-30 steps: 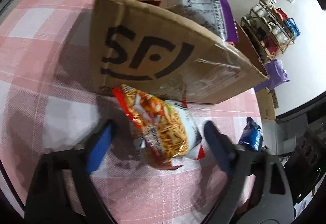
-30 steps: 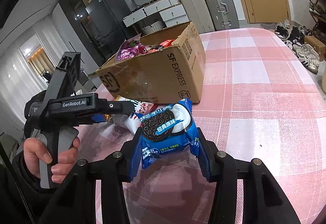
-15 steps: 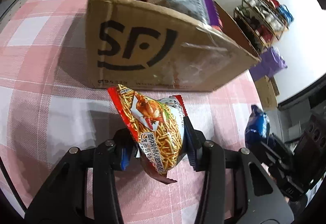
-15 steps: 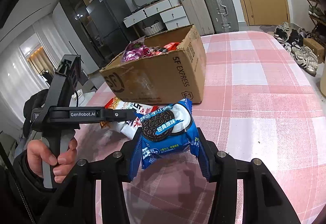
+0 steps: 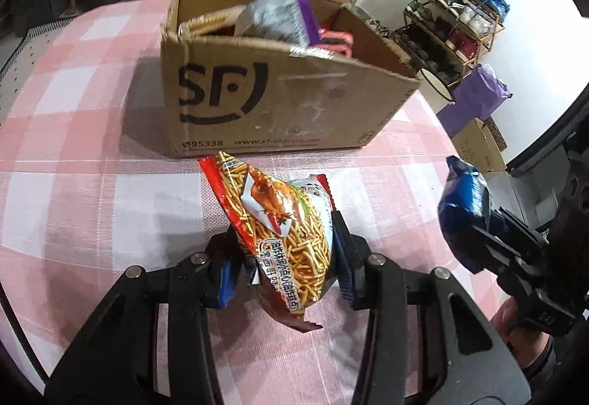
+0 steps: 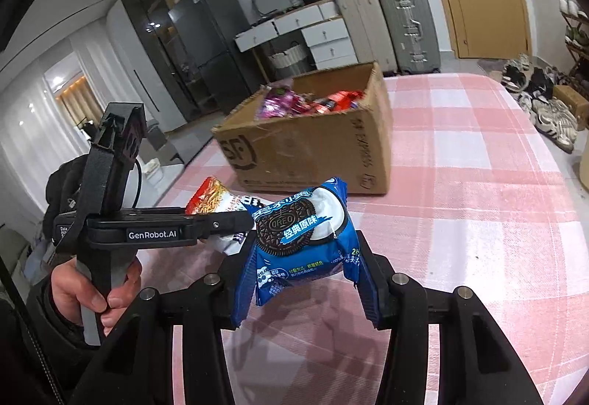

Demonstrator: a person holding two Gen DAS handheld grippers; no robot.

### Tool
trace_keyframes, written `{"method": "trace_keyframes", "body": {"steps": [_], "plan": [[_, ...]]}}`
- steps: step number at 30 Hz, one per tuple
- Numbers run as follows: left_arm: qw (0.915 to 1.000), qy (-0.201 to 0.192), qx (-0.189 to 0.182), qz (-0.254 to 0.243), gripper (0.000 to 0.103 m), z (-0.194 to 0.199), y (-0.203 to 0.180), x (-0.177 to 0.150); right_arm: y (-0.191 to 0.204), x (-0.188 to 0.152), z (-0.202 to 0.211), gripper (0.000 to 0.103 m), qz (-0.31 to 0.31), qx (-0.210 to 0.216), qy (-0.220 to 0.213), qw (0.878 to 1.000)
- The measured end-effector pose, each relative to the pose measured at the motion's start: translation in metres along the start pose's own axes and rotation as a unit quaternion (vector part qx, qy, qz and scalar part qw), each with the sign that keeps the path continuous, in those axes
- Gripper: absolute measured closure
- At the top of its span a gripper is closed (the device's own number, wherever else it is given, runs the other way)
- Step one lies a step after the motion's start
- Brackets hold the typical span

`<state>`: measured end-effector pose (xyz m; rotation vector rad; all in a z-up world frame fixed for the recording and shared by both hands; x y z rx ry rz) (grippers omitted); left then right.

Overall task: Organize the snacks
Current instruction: 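Lift both bags and carry them over the cardboard box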

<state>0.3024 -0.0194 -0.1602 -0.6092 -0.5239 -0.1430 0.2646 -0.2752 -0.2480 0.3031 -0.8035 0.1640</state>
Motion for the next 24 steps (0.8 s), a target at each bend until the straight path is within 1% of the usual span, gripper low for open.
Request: {"method": "trace_keyframes", "body": {"steps": [6,10,13,14,15,18,20,22,24], "plan": [[0.9996,-0.024,-0.004,-0.012,0.063,0.039,-0.007,0.002,0.014,0.009,0.015,0.055,0.012,0.005,-0.014,1.0],[0.9992,-0.03,-0.001,-0.028,0.063,0.072,-0.016,0.006,0.021,0.02,0.023,0.055,0.011,0.009,-0.02,1.0],[0.9982,-0.041,0.001,-0.043,0.064,0.098,-0.025,0.012,0.023,0.031,0.029,0.055,0.007,0.011,-0.024,1.0],[0.9978,-0.047,0.001,-0.048,0.066,0.108,-0.024,0.014,0.024,0.035,0.032,0.055,0.007,0.011,-0.028,1.0],[0.9973,-0.051,0.002,-0.052,0.07,0.115,-0.027,0.018,0.026,0.041,0.035,0.055,0.008,0.012,-0.033,0.999],[0.996,-0.063,0.001,-0.064,0.07,0.135,-0.034,0.031,0.031,0.056,0.043,0.055,0.017,0.009,-0.046,0.999],[0.9961,-0.048,0.005,-0.074,0.071,0.144,-0.037,0.035,0.033,0.062,0.043,0.055,0.017,0.008,-0.044,0.999],[0.9973,-0.054,-0.012,-0.049,0.072,0.152,-0.027,0.035,0.034,0.063,0.04,0.055,0.013,0.011,-0.04,0.999],[0.9977,-0.049,-0.003,-0.046,0.071,0.149,-0.021,0.028,0.035,0.058,0.035,0.055,0.011,0.011,-0.03,0.999]]}}
Point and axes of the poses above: each gripper's, at about its wrist camera, not at the fingertips, and z roughly against the way its jaws point, y to its left, x to its top, the point moved 3 cm from there along -z, roughly the way its jaws point, and after that the axes turned 14 degrees about -x, right-handed, at the moved point
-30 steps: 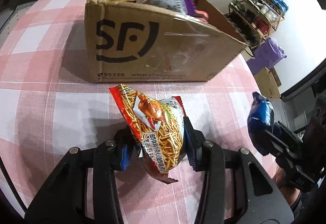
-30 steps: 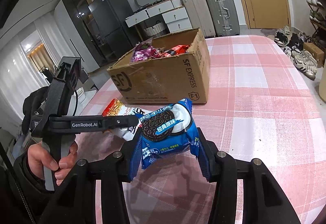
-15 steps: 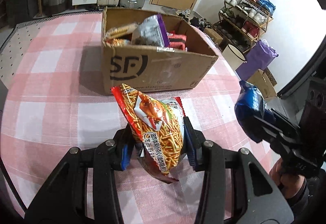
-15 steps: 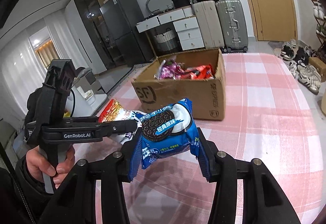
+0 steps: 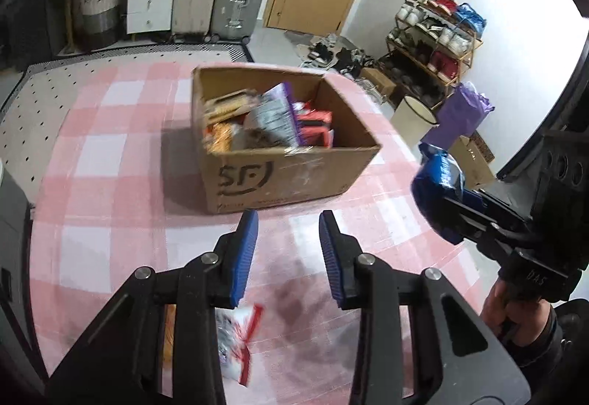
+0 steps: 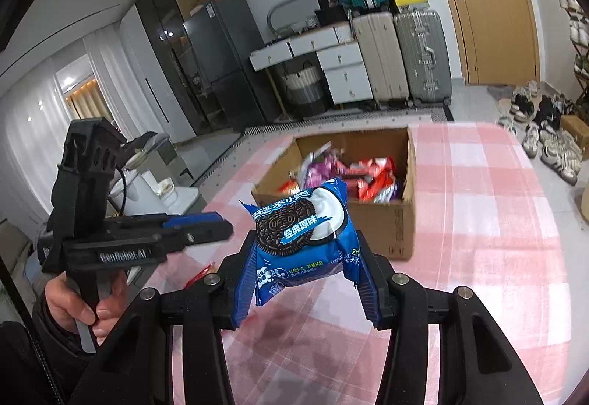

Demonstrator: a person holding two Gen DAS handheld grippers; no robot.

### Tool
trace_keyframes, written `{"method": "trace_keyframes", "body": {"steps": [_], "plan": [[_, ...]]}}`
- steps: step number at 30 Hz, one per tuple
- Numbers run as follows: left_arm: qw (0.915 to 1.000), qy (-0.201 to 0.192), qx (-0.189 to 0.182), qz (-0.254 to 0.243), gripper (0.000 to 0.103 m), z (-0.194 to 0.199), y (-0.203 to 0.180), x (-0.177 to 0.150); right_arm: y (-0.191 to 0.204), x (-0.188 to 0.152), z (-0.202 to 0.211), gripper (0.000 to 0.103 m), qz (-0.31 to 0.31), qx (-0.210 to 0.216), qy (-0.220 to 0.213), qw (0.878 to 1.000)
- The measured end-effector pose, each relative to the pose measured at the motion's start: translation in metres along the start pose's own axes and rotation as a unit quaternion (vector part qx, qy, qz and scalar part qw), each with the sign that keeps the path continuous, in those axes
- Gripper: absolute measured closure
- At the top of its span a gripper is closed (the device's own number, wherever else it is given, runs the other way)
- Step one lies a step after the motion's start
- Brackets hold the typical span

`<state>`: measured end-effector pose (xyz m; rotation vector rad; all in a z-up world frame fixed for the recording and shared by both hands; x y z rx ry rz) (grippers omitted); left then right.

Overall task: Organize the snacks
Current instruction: 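Lift both bags and carry them over the cardboard box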

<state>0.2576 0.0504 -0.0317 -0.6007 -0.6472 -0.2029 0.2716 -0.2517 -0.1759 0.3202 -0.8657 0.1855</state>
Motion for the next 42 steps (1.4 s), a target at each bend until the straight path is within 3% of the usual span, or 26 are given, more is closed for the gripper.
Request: {"method": "trace_keyframes", "body": {"steps": [8,10,12,20,32,35,36,42], "plan": [[0.9989,0.021,0.019,0.037,0.071,0.006,0.037,-0.04,-0.003,-0.024,-0.015,0.055,-0.019,0.013,0.024,0.999],[0.9984,0.026,0.025,0.044,0.066,0.005,0.046,-0.052,-0.004,-0.028,-0.018,0.055,-0.022,0.017,0.028,0.999],[0.997,0.039,0.038,0.055,0.054,0.003,0.054,-0.066,-0.004,-0.031,-0.02,0.055,-0.021,0.018,0.03,0.999],[0.9937,0.037,0.078,0.072,0.026,-0.005,0.07,-0.094,-0.009,-0.04,-0.03,0.055,-0.028,0.021,0.043,0.998],[0.989,0.065,0.058,0.119,0.027,-0.045,0.11,-0.107,-0.014,-0.045,-0.031,0.054,-0.033,0.019,0.049,0.998],[0.9886,0.065,0.029,0.132,0.038,-0.053,0.113,-0.113,-0.015,-0.048,-0.033,0.054,-0.035,0.019,0.05,0.998],[0.9895,0.06,0.028,0.128,0.05,-0.053,0.112,-0.113,-0.015,-0.048,-0.033,0.054,-0.036,0.02,0.051,0.998],[0.992,0.049,0.015,0.115,0.06,-0.057,0.104,-0.11,-0.016,-0.051,-0.036,0.054,-0.039,0.02,0.055,0.998]]}}
Point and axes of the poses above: each gripper's, at about its wrist camera, not at the fingertips, and z roughly against the way its jaws point, y to its left, x to its top, the point moved 3 cm from there along -z, roughly the way its jaws point, and after that the axes turned 14 degrees about -x, right-handed, at the moved point
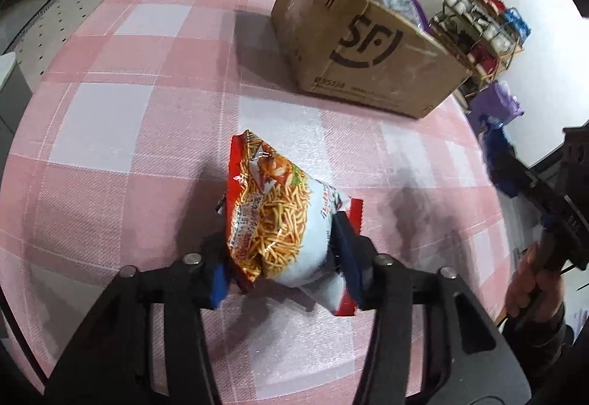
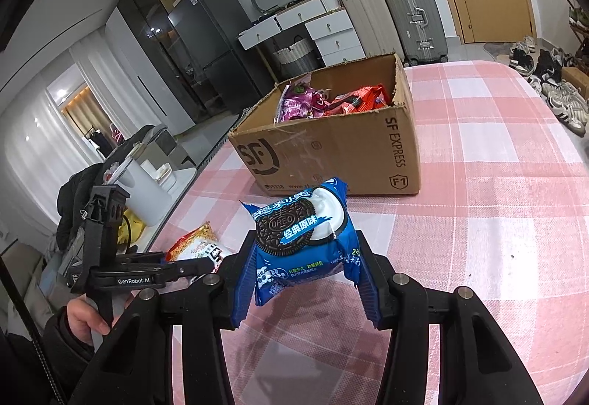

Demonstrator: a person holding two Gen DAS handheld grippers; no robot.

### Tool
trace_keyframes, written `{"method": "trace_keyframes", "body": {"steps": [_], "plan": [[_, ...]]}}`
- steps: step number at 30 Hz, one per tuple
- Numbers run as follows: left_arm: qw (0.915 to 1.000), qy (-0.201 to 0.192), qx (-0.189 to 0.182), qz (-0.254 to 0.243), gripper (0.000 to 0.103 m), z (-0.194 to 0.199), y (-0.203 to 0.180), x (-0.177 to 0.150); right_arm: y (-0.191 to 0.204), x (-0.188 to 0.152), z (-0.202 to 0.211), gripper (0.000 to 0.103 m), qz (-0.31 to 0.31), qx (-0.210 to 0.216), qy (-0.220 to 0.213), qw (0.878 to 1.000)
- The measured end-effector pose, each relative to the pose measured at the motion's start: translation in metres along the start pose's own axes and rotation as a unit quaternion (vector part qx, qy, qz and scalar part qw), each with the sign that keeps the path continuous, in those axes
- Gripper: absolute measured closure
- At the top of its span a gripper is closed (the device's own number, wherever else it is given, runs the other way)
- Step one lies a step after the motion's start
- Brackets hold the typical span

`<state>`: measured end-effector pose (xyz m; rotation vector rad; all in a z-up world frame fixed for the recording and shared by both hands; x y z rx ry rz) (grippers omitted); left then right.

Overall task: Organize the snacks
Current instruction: 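Lift both bags and carry them over the cardboard box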

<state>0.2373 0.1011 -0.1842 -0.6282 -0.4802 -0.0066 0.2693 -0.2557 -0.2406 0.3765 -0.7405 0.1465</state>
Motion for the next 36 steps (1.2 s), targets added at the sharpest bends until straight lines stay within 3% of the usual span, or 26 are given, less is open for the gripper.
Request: {"method": "trace_keyframes", "body": {"steps": [13,23,36], "plan": [[0.9986,-0.028,0.01,-0.042,0.06,0.024,-0.034,0.018,0.001,0.005,0.002,0.054,0.005,0.0,-0.011,1.0],[0.9901,-0.063,0.01,-0.125,0.06,0.052,-0.092,0.073,0.014,0.047,0.022,0.054,0.036,0.006,-0.052,0.998],[0.9836,-0.097,-0.001,-0.152,0.06,0.06,-0.141,0.165,0.03,0.121,0.03,0.054,0.068,0.003,-0.082,0.994]]}}
Point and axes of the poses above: each gripper's, at about its wrist camera, not at the fingertips, and z roughly against the way its jaws point, y to its left, x to its top, the point moved 3 cm from there along -z, roughly the way its jaws point, and after that the axes turned 14 degrees about -x, right-handed, at the moved point
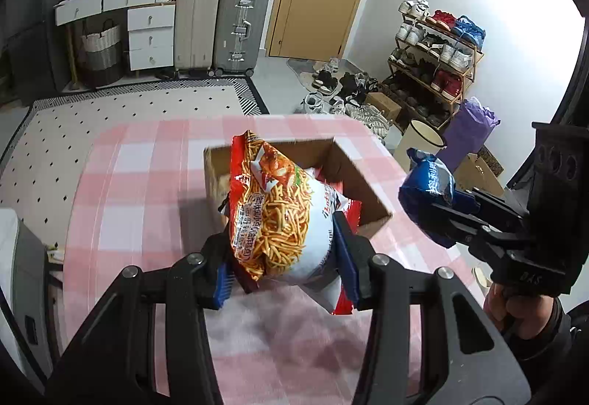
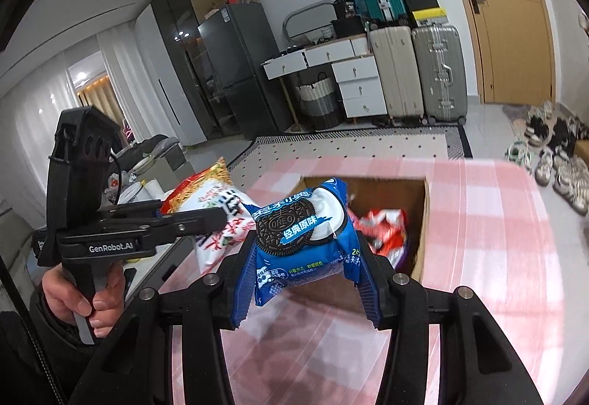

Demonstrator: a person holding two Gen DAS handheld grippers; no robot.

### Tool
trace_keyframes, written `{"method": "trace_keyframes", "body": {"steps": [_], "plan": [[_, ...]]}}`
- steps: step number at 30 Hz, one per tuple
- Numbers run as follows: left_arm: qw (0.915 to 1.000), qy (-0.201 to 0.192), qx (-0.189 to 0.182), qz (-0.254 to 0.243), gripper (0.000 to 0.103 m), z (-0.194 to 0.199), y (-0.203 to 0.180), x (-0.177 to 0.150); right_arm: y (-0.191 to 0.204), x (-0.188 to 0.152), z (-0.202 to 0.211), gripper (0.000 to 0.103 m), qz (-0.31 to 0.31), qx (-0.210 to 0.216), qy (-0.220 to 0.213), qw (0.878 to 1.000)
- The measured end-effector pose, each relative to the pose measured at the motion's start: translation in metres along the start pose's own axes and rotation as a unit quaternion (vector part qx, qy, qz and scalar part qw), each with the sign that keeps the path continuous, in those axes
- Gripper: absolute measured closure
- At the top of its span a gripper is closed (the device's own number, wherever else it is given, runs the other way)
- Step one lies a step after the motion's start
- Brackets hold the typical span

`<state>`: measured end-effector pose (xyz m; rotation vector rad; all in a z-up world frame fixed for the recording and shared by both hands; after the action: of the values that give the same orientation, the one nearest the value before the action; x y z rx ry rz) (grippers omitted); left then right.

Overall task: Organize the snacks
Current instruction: 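Lift both bags and carry them over the cardboard box, then open both grippers to drop the noodle bag and Oreo pack into the box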

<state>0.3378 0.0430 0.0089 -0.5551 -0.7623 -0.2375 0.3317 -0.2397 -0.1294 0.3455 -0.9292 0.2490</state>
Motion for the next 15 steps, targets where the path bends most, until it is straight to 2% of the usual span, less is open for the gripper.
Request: {"method": "trace_keyframes", "body": {"steps": [9,15], "plan": [[0.9999,0.006,0.007,-0.006,0.059,-0.027,0.008,0.058,0.003,0.048,-0.024,0.054,0.023,-0.021,0.002,1.0],[0.9996,0.024,0.014,-0.01,0.059,-0.059,0.022,0.085,-0.008,0.067,-0.045,0.054,0.009,-0.034,0.009,0.999]]}}
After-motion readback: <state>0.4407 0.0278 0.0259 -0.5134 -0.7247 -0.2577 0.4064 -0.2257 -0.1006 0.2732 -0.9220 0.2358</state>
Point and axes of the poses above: each gripper's, at about its wrist camera, not at the fingertips, and z roughly against the way its jaws point, y to its left, x to its top, the point moved 3 cm from there along -z, roughly the way its jaws point, and after that the axes turned 14 degrees about -x, right-handed, at the moved point
